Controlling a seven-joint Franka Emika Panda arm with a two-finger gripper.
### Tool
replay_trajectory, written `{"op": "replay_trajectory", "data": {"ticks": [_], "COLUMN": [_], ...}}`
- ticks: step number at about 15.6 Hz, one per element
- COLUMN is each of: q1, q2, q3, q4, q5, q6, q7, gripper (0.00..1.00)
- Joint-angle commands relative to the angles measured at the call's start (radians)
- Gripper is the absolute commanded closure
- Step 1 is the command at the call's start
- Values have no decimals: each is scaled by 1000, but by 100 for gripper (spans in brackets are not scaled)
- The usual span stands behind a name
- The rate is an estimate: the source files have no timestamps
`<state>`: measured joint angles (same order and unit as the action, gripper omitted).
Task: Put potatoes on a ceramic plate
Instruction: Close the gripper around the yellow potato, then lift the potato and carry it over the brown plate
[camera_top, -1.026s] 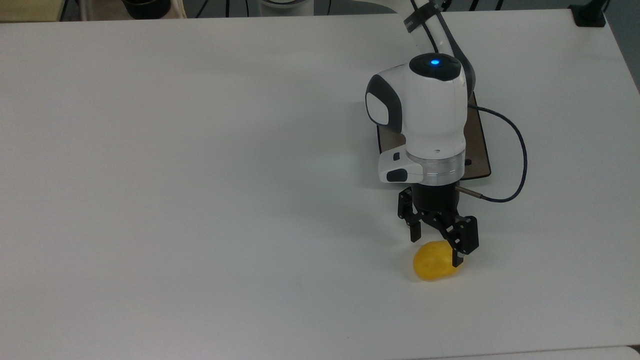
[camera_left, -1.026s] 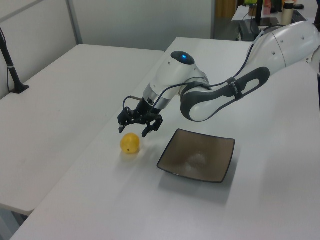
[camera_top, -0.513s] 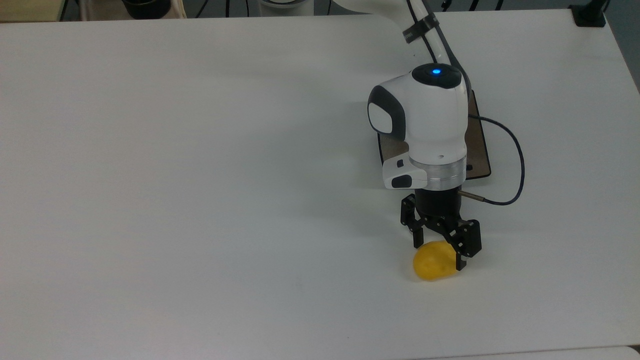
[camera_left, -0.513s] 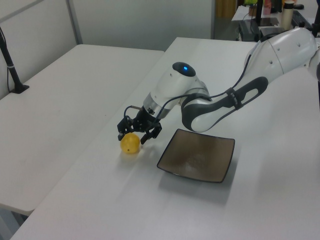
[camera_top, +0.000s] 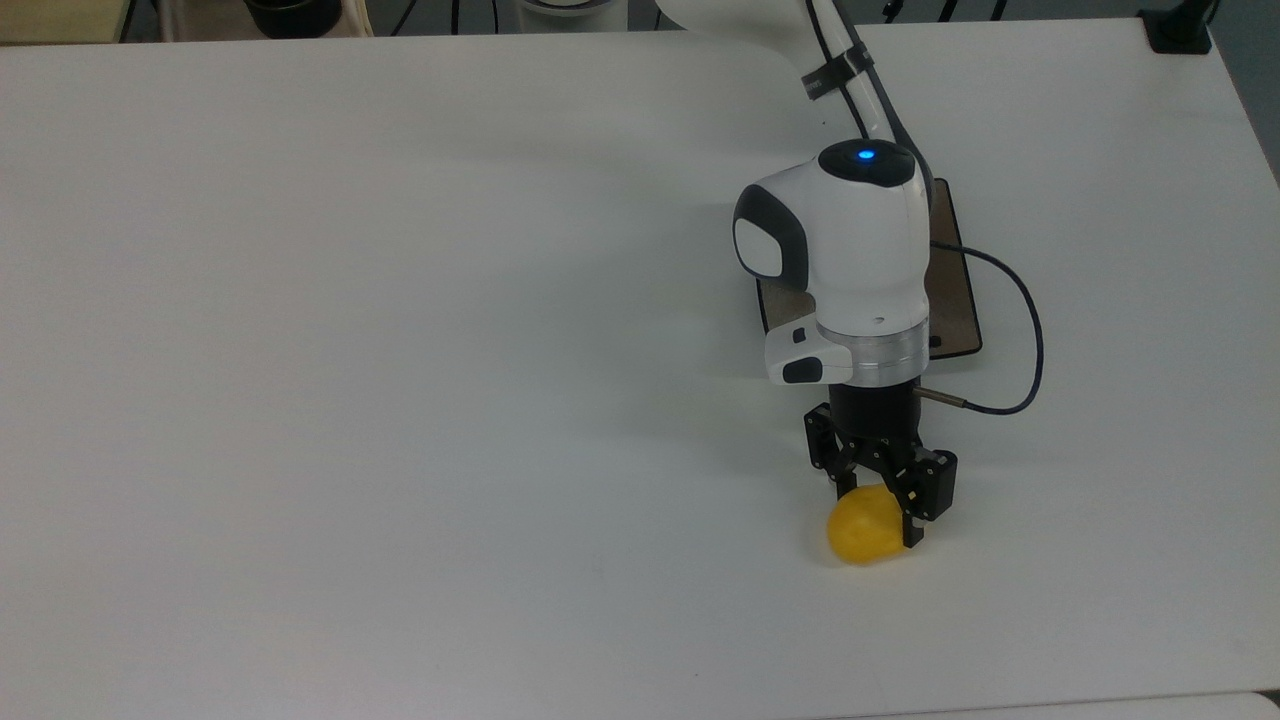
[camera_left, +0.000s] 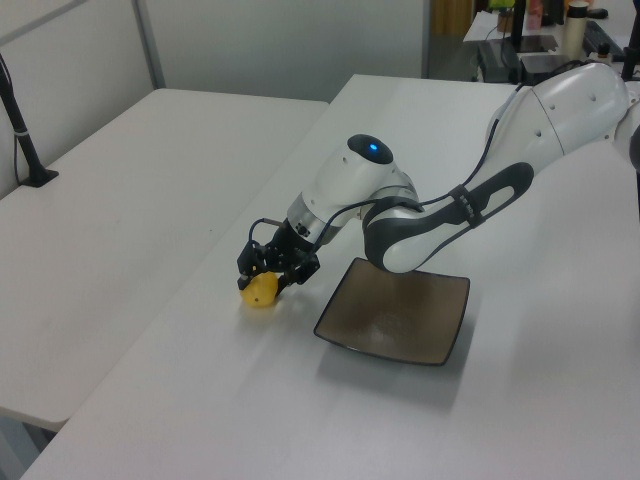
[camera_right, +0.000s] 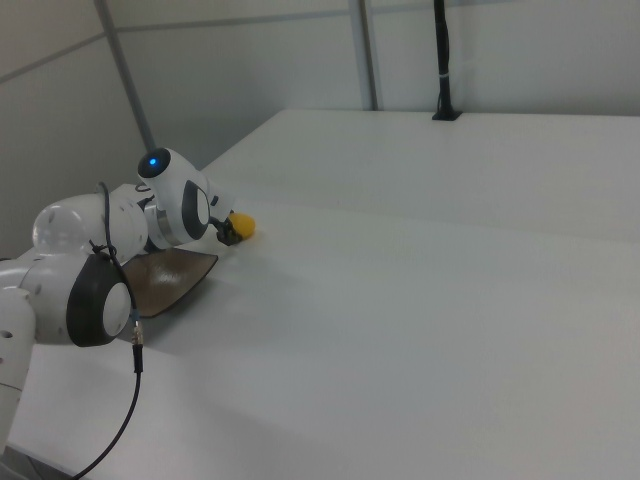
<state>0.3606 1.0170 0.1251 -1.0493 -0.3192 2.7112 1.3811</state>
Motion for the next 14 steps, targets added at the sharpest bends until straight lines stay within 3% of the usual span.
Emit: {"op": "replay_trajectory", "data": {"ticks": [1,10,14], "q1": [14,-26,-83], "q2": [-11,-331,-480], "q3": [-24,-4,74], "q4": [15,-286,-472], "q5": [-20,-3,2], "q6": [13,9,9], "q7": [32,22,-25], "gripper": [73,71,71]}}
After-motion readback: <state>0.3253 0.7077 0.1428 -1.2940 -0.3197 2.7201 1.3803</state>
